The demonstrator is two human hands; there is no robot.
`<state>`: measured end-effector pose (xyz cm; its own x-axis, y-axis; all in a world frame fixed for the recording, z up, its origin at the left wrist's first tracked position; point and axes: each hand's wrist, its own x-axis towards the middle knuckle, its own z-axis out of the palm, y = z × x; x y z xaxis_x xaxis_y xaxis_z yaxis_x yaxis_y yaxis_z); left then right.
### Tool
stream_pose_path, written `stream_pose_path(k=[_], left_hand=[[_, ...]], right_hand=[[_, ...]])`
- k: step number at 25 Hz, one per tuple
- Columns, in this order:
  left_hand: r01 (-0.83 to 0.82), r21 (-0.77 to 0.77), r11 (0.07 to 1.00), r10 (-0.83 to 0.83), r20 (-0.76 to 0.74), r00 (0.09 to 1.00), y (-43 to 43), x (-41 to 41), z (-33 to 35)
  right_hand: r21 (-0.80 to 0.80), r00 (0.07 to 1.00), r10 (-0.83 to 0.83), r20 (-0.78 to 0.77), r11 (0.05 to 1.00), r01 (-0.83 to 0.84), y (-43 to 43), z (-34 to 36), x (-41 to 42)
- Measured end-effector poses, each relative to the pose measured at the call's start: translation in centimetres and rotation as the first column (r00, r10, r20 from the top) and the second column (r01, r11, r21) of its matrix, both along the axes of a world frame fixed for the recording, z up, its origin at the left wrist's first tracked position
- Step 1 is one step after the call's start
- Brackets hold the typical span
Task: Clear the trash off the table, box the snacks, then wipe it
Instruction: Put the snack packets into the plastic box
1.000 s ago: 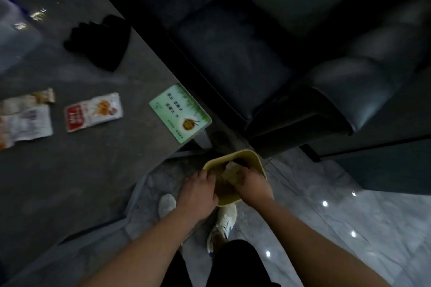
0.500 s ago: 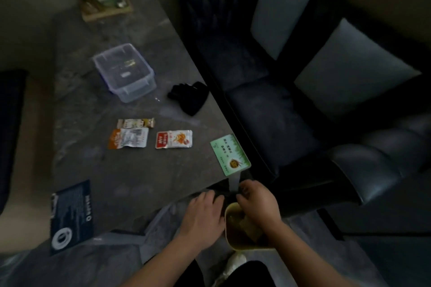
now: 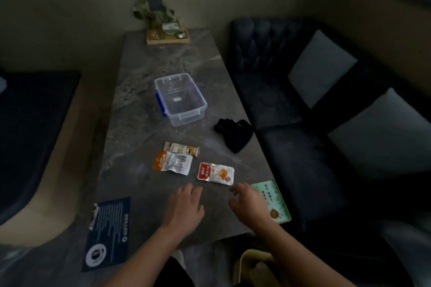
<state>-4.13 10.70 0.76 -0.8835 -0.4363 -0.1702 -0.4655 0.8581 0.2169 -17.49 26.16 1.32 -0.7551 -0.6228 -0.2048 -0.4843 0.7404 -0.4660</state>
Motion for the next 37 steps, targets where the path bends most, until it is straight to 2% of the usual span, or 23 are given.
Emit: stream_pose_path(k=[6,12,19,26,30,32,35,37], left_hand=[[-0.061,0.038,0.997,0.060,0.034,0.998,-9.0,-0.7,-1.6],[0.004,-0.016,1.000,-0.003,0.069,0.998,-14.1,-3.8,-2.6],[0.096,-0.087,0.992,-0.075,0.223,0.972,-15.6,-6.2,-3.6],[0.147,-0.201,0.969,-0.092,0.258,0.962,-14.8,-7.1,-3.9],[0.108,-0.152,0.983,-0.081,0.171,0.982,-14.3,-6.4,-1.5],[0.067,-0.147,0.987,-0.059,0.060,0.996,-14.6,-5.6,-0.8],[-0.063,-0.079,0.995,0.056,-0.092,0.994,-15.3,-4.1,-0.2],[-0.191,0.011,0.981,0.191,-0.151,0.970,-15.8,-3.6,0.4]], right_hand=[[0.080,0.999,0.020,-0.025,0.997,-0.018,-7.7,-0.8,-0.9],[0.205,0.994,0.091,-0.056,0.976,-0.078,-10.8,-1.4,-3.7],[0.341,0.962,0.269,-0.047,0.910,-0.237,-12.1,-3.1,-6.3],[0.350,0.934,0.348,-0.082,0.887,-0.299,-11.8,-4.7,-7.6],[0.306,0.956,0.293,-0.008,0.911,-0.277,-11.7,-4.7,-8.1],[0.235,0.975,0.213,0.069,0.946,-0.223,-11.7,-4.5,-8.4],[0.153,0.972,0.128,0.197,0.975,-0.160,-12.3,-3.6,-8.9],[0.093,0.974,0.084,0.210,0.990,-0.105,-13.2,-2.7,-9.6]])
